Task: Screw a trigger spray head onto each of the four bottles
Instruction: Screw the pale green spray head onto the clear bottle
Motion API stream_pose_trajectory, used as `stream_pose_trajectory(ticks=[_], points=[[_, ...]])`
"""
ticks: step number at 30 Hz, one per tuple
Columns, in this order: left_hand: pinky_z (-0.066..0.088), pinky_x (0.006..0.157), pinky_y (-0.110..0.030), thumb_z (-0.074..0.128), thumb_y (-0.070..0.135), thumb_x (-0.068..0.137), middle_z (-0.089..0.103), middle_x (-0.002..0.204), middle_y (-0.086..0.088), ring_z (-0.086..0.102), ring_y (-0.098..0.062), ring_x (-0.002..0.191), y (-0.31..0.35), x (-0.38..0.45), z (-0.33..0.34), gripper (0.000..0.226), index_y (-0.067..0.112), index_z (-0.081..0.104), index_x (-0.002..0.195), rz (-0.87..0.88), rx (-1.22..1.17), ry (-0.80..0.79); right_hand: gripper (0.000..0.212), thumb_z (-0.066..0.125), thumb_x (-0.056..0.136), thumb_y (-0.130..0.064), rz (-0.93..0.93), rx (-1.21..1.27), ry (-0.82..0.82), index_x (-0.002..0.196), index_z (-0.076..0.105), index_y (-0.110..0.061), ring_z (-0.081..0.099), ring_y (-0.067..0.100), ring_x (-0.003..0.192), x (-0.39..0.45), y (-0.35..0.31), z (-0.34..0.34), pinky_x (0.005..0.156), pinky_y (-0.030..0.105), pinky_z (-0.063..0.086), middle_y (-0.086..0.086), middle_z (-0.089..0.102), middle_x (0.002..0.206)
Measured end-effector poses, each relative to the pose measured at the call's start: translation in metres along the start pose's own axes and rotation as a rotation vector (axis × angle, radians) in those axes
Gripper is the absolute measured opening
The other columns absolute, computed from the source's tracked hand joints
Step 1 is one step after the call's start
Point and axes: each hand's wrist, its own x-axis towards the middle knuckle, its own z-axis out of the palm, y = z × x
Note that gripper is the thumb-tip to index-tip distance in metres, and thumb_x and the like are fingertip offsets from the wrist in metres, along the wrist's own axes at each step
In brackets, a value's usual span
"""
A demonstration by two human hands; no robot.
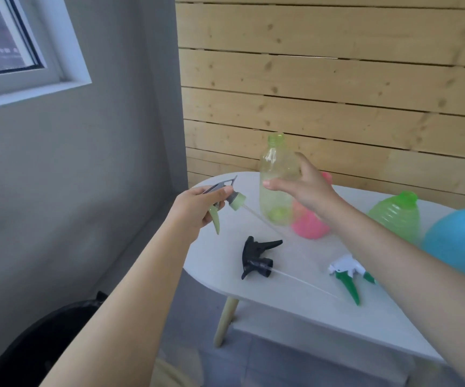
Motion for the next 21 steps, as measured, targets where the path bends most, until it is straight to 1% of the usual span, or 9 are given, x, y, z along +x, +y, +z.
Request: stream_pose_trajectory(ticks=[2,4,6,8,11,13,16,18,21], points=[[0.046,0.071,-0.025,0.082,0.031,0.069,0.064,0.074,0.001,0.059,-0.012,0.071,-0.001,0.000,0.009,0.033,0.012,0.073,0.094,-0.010,0.001,-0.006,0.067,0.078,0.054,-0.046,0.038,-0.079,0.009,0.113,0.047,-0.044,0.057,0.011,0.104,-0.018,0.004,-0.022,0.084,0.031,0.049,-0.010,0.060,0.117],[0.046,0.073,-0.024,0.079,0.030,0.072,0.063,0.076,0.001,0.059,-0.011,0.072,-0.002,0.000,0.018,0.032,0.011,0.071,0.097,-0.020,-0.019,-0.034,0.076,0.079,0.056,-0.045,0.089,-0.119,0.018,0.124,0.046,-0.040,0.059,0.015,0.104,-0.038,0.010,-0.041,0.084,0.032,0.049,-0.006,0.057,0.121],[0.047,0.070,-0.023,0.078,0.029,0.074,0.064,0.079,0.000,0.061,-0.011,0.074,-0.003,-0.001,0.029,0.030,0.012,0.069,0.097,-0.024,-0.035,-0.054,0.057,0.080,0.060,-0.040,0.097,-0.076,0.038,0.108,0.051,-0.048,0.062,0.003,0.092,-0.059,0.016,-0.060,0.071,0.024,0.048,-0.014,0.063,0.108],[0.049,0.068,-0.022,0.077,0.029,0.075,0.067,0.084,0.000,0.065,-0.011,0.077,-0.003,-0.002,0.037,0.027,0.013,0.069,0.095,-0.020,-0.036,-0.063,0.046,0.082,0.059,-0.036,0.109,-0.071,0.049,0.095,0.055,-0.047,0.061,-0.006,0.085,-0.077,0.023,-0.077,0.067,0.020,0.044,-0.021,0.065,0.100],[0.057,0.067,-0.024,0.076,0.025,0.077,0.071,0.089,-0.005,0.069,-0.014,0.076,-0.003,-0.003,0.046,0.026,0.008,0.069,0.096,-0.031,-0.065,-0.096,0.049,0.082,0.053,-0.041,0.151,-0.179,0.037,0.094,0.056,-0.045,0.062,-0.004,0.086,-0.103,0.032,-0.099,0.067,0.022,0.045,-0.023,0.065,0.094],[0.059,0.065,-0.025,0.074,0.020,0.078,0.071,0.094,-0.008,0.071,-0.015,0.074,-0.002,-0.003,0.049,0.026,0.004,0.067,0.097,-0.049,-0.129,-0.115,0.050,0.081,0.055,-0.041,0.193,-0.275,0.016,0.094,0.052,-0.049,0.064,0.001,0.076,-0.114,0.035,-0.111,0.062,0.024,0.049,-0.022,0.063,0.091],[0.057,0.061,-0.023,0.073,0.019,0.079,0.070,0.099,-0.009,0.073,-0.013,0.072,-0.003,-0.002,0.052,0.029,0.003,0.066,0.102,-0.050,-0.159,-0.117,0.069,0.079,0.056,-0.043,0.235,-0.414,-0.021,0.117,0.046,-0.044,0.066,0.010,0.074,-0.125,0.043,-0.129,0.068,0.031,0.054,-0.012,0.064,0.094],[0.056,0.059,-0.021,0.072,0.019,0.080,0.070,0.101,-0.008,0.073,-0.011,0.069,-0.002,-0.002,0.051,0.032,0.003,0.064,0.107,-0.057,-0.189,-0.103,0.078,0.078,0.054,-0.047,0.245,-0.483,-0.046,0.124,0.044,-0.041,0.064,0.006,0.080,-0.131,0.047,-0.136,0.069,0.027,0.052,-0.012,0.063,0.099],[0.056,0.059,-0.020,0.069,0.020,0.082,0.069,0.101,-0.006,0.073,-0.011,0.069,-0.001,-0.001,0.052,0.029,0.004,0.064,0.105,-0.052,-0.231,-0.104,0.072,0.072,0.046,-0.054,0.242,-0.525,-0.073,0.112,0.044,-0.048,0.060,-0.002,0.081,-0.140,0.051,-0.141,0.069,0.024,0.051,-0.022,0.059,0.095]])
